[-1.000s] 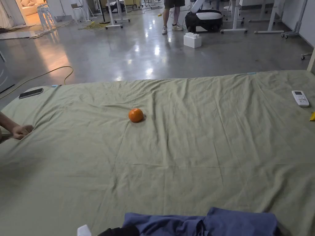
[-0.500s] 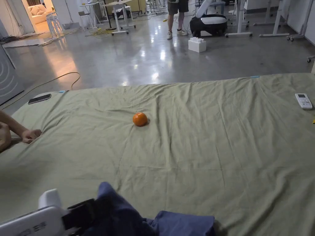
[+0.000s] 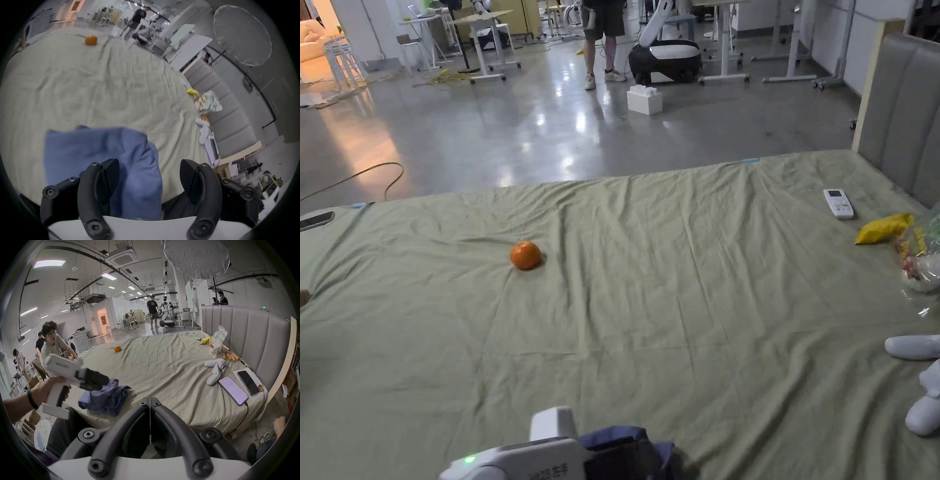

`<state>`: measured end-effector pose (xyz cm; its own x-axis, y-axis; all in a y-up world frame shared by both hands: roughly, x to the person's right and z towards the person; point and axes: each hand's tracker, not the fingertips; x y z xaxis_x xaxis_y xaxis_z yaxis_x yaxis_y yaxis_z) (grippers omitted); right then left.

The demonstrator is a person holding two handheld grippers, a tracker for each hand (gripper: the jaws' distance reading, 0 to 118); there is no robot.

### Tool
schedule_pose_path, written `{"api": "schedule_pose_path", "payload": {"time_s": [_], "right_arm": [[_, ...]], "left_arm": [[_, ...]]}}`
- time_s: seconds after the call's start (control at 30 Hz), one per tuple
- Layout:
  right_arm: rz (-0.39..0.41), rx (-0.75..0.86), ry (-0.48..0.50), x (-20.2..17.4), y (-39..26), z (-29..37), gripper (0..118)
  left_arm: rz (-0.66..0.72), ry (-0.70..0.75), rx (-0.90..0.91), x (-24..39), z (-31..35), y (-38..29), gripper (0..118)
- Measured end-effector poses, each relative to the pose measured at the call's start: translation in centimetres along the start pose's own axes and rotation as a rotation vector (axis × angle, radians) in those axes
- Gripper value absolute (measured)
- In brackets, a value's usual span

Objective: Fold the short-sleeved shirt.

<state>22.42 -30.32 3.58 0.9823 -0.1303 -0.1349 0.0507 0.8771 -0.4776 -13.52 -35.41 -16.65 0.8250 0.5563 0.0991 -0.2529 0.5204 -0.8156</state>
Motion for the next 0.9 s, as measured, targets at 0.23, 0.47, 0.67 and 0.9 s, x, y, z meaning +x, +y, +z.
{"api": "schedule_pose_path", "payload": {"time_s": [0.23,0.47,0.67,0.9], "right_arm": [[0.051,-0.023,0.019,0.6,-0.9,0.1,1],[0.012,-0.036,-0.023,0.0,-1.3,2.5,1],[0.046,-0.126,-0.021,-1.4,-1.6,1.5,1],[0.052,-0.187,0.238,-6.4,0.8,-6.5,1]], "left_arm": [[0.094,-0.091,0.113,-2.8,4.0,-0.4,16],[0.087,-0.015,-0.073,-3.6,-6.9,-4.4,6],[0.059,-0.001,-0.033,-2.2,-7.0,-5.4,4],[-0.048,-0.130,0.188,-3.5,5.0,-1.7,3]]}}
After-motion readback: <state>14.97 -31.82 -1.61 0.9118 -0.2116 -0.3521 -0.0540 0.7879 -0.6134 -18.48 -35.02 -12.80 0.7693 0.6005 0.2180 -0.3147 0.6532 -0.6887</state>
